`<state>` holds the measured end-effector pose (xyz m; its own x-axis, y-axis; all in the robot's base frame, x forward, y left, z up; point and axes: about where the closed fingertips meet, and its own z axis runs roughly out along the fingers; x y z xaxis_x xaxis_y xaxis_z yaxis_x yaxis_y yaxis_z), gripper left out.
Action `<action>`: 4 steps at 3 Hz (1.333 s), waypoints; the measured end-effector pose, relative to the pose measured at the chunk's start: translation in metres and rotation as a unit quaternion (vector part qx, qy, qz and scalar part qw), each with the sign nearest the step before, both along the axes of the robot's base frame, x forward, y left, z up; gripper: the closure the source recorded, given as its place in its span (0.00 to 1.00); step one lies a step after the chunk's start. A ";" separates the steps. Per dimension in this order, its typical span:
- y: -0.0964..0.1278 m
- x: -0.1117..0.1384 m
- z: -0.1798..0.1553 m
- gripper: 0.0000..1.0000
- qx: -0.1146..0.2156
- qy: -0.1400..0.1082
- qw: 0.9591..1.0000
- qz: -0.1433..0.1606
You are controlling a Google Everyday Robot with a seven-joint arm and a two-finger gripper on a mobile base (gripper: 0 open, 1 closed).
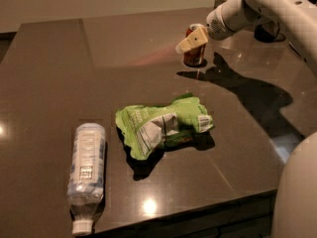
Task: Pick coke can
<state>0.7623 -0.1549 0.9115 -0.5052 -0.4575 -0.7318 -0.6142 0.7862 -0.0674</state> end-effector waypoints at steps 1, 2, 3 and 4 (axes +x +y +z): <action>0.007 0.000 0.001 0.17 0.012 0.004 1.000 0.006; 0.009 -0.001 0.008 0.42 0.018 0.006 1.000 0.014; 0.007 -0.002 0.018 0.65 0.022 0.005 1.000 0.021; 0.005 -0.004 0.033 0.88 0.024 0.005 0.999 0.030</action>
Offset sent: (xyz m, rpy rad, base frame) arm -0.0031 0.0034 0.0276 0.0516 0.0066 0.0441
